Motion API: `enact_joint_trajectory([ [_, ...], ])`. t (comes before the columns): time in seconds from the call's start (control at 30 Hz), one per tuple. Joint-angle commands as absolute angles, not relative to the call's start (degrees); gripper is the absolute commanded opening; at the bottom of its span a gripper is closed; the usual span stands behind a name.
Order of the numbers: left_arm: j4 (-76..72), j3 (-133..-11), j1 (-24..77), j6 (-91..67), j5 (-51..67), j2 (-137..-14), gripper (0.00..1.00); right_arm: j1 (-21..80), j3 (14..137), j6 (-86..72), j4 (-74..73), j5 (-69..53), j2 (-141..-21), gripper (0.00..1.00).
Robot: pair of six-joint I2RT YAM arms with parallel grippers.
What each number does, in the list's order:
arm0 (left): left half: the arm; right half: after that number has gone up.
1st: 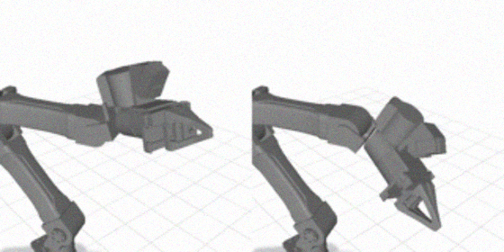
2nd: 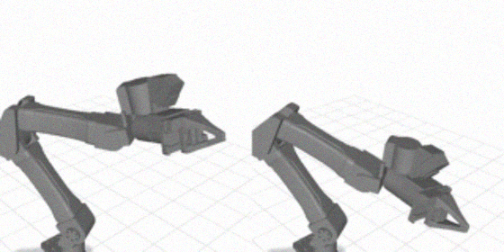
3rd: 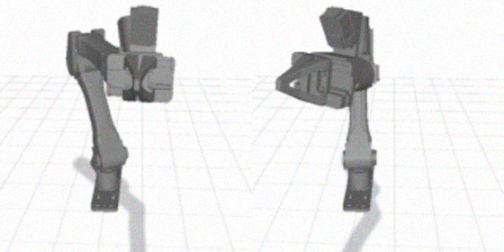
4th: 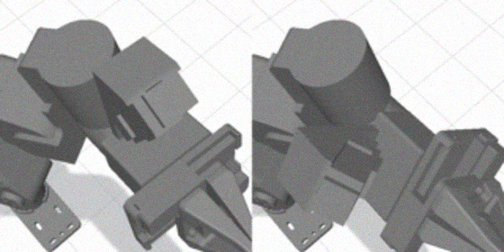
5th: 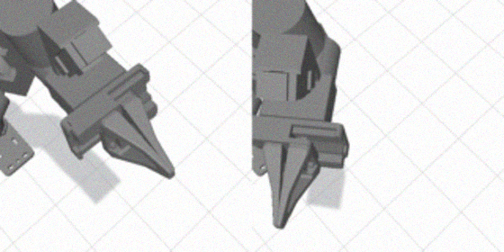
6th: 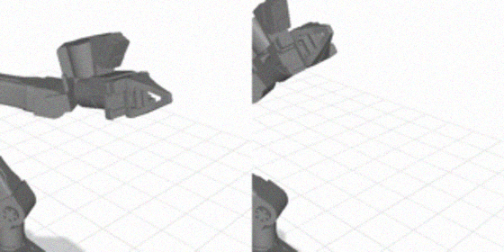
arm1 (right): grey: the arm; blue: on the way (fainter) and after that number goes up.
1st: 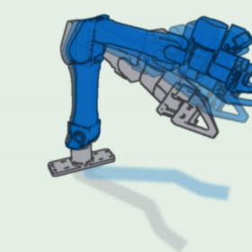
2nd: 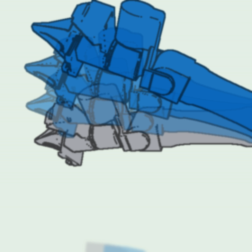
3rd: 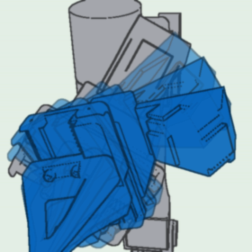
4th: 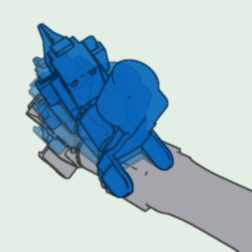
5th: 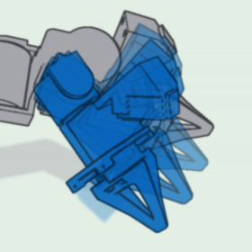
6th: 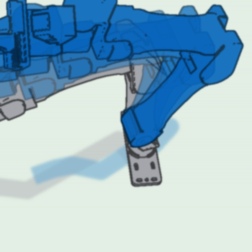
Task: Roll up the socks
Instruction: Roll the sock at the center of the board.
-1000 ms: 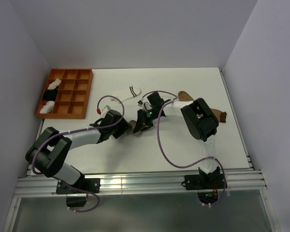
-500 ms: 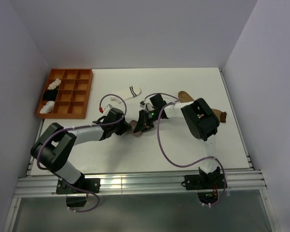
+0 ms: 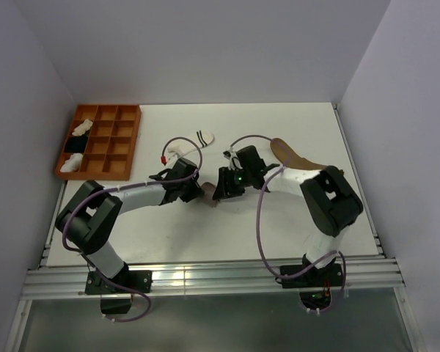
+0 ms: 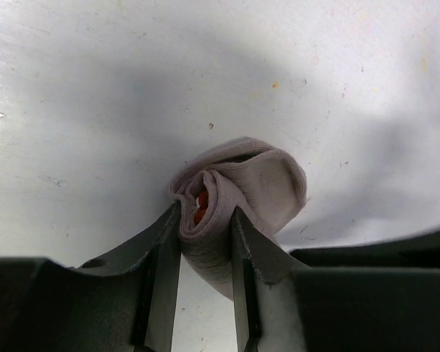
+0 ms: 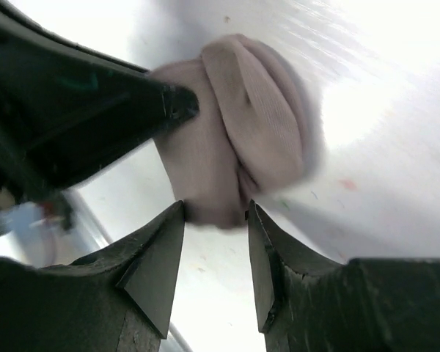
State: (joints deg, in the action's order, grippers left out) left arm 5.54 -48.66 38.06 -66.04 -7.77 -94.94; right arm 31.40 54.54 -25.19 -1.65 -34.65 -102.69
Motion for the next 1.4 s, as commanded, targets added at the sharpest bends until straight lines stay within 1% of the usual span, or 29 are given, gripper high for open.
enact_joint_trajectory([
  [0.0,13.8,-49.6,38.7,-62.2,-9.8,-97.1,0.25,33.1,51.1,-19.6,2.3,-20.9,-94.2,0.47],
  [0.2,14.7,-50.6,38.8,-61.3,-9.9,-97.5,0.24,40.0,44.0,-14.3,9.0,-6.7,-86.1,0.47],
  [0.37,15.2,-51.7,38.8,-60.6,-9.7,-98.0,0.25,49.5,43.2,-9.4,12.9,2.4,-84.9,0.48],
  [0.43,15.1,-51.9,38.9,-60.6,-9.2,-98.1,0.25,51.4,43.8,-7.3,13.4,6.2,-85.6,0.48],
  [0.47,15.1,-51.9,38.9,-60.6,-9.1,-98.2,0.25,53.2,44.2,-6.6,13.5,6.9,-86.0,0.48],
  [0.67,15.3,-52.1,39.0,-60.2,-8.8,-98.3,0.25,56.4,46.4,-3.3,13.1,10.0,-90.5,0.48],
  [1.03,15.3,-52.7,39.0,-59.5,-8.4,-98.9,0.25,57.1,46.3,-2.5,15.2,13.8,-96.4,0.5],
  [1.37,15.4,-52.9,39.0,-59.2,-7.9,-99.5,0.25,58.4,46.2,-0.6,15.4,17.0,-93.1,0.53],
])
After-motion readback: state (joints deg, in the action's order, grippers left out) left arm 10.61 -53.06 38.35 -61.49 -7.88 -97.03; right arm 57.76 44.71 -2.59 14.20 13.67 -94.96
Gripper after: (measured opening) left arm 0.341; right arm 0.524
